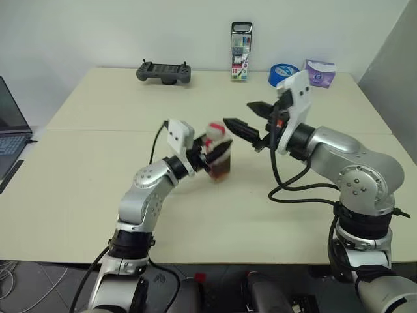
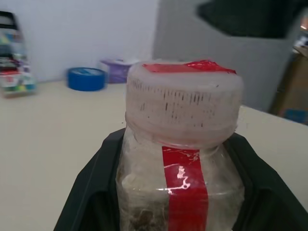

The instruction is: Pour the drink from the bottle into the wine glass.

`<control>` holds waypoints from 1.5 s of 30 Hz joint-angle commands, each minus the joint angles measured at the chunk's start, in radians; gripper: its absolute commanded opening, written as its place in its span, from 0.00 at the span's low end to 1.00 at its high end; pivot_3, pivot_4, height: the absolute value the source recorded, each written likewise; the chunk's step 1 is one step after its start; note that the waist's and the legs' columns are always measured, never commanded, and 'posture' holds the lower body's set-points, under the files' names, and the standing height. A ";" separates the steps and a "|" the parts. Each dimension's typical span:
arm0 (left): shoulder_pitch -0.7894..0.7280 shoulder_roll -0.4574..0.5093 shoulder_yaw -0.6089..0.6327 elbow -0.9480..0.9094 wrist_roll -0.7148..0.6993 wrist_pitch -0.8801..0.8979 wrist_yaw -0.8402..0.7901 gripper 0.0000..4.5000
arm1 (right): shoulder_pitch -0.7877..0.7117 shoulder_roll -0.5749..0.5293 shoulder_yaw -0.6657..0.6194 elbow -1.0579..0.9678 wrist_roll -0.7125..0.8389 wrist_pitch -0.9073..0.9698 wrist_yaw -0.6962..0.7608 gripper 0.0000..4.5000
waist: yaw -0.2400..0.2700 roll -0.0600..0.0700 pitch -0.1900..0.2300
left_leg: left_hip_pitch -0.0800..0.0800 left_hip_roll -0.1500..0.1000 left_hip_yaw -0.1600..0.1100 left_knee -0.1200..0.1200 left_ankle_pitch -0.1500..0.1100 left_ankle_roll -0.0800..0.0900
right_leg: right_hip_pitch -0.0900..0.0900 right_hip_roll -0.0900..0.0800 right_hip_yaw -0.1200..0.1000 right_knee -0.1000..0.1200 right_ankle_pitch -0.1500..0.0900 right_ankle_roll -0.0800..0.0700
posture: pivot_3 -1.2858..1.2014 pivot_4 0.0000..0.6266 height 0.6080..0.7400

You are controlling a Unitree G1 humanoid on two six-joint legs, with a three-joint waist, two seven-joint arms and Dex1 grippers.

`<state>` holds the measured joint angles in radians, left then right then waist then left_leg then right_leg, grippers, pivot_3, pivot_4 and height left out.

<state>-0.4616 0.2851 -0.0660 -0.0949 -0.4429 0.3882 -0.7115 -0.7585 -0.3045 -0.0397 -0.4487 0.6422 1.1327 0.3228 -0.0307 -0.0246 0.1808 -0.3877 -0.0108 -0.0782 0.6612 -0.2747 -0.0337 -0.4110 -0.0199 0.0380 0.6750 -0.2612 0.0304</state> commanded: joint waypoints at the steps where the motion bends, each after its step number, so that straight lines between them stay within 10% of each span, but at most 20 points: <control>1: -0.012 -0.020 -0.031 -0.077 -0.026 0.003 -0.026 0.48 | 0.020 0.019 0.017 -0.043 0.008 0.019 -0.029 1.00 | 0.002 0.000 0.000 | 0.000 0.000 -0.001 0.001 0.000 0.000 | 0.000 0.000 0.000 0.001 0.000 0.000 | 0.52 0.24 1.00; 13: -0.032 -0.061 -0.057 -0.048 0.026 -0.033 -0.017 0.48 | 0.054 0.025 0.019 -0.075 0.008 0.067 -0.082 1.00 | 0.001 0.000 0.000 | 0.000 0.000 0.000 0.001 0.000 0.000 | 0.000 0.001 0.000 0.001 0.000 0.000 | 0.52 0.24 1.00; 22: -0.050 -0.049 -0.038 0.003 0.055 -0.055 -0.022 0.48 | 0.067 0.031 -0.029 -0.091 -0.004 0.039 -0.122 0.44 | 0.001 0.000 0.000 | 0.000 -0.001 0.001 0.001 0.000 0.000 | 0.000 0.001 -0.001 0.001 0.000 0.000 | 0.52 0.24 1.00; 26: -0.055 -0.040 -0.037 0.021 0.058 -0.063 -0.031 0.48 | 0.045 -0.001 -0.040 -0.082 0.036 0.015 -0.050 0.44 | 0.000 0.000 0.000 | 0.000 -0.001 0.001 0.001 0.000 0.000 | 0.000 0.001 -0.001 0.001 0.000 0.000 | 0.52 0.24 1.00; 30: -0.053 -0.036 -0.040 0.010 0.047 -0.050 -0.042 0.48 | 0.051 -0.254 0.027 -0.113 0.267 0.037 0.451 0.44 | 0.006 0.003 0.002 | -0.001 -0.003 0.000 0.001 0.000 0.000 | 0.001 0.002 -0.002 -0.002 0.000 0.000 | 0.52 0.24 1.00; 35: -0.049 -0.031 -0.057 -0.008 0.038 -0.040 -0.048 0.48 | 0.001 -0.307 0.066 0.131 0.160 -0.170 0.655 0.44 | -0.007 0.003 0.002 | -0.001 -0.003 0.003 0.001 -0.001 0.002 | 0.004 0.001 -0.001 -0.009 0.000 0.001 | 0.52 0.24 1.00; 43: -0.047 -0.017 -0.046 -0.010 0.034 -0.041 -0.038 0.48 | 0.002 -0.316 0.074 0.149 0.116 -0.254 0.677 0.44 | 0.001 0.004 0.003 | -0.002 0.000 0.000 0.001 0.000 0.001 | 0.004 0.002 -0.001 -0.010 0.001 0.001 | 0.52 0.24 1.00; 45: -0.043 -0.019 -0.049 -0.009 0.034 -0.043 -0.036 0.48 | 0.003 -0.306 0.054 0.121 0.130 -0.239 0.643 0.61 | 0.001 0.004 0.003 | -0.003 0.000 0.000 0.001 0.000 0.001 | 0.003 0.001 -0.001 -0.010 0.001 0.001 | 0.52 0.24 1.00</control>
<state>-0.5054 0.2528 -0.1775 -0.1177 -0.4192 0.3468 -0.7969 -0.7399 -0.6194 0.0512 -0.2316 0.6916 0.9033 0.9373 -0.0294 -0.0211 0.1837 -0.3908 -0.0112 -0.0780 0.6620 -0.2752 -0.0324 -0.4080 -0.0193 0.0373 0.6648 -0.2606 0.0314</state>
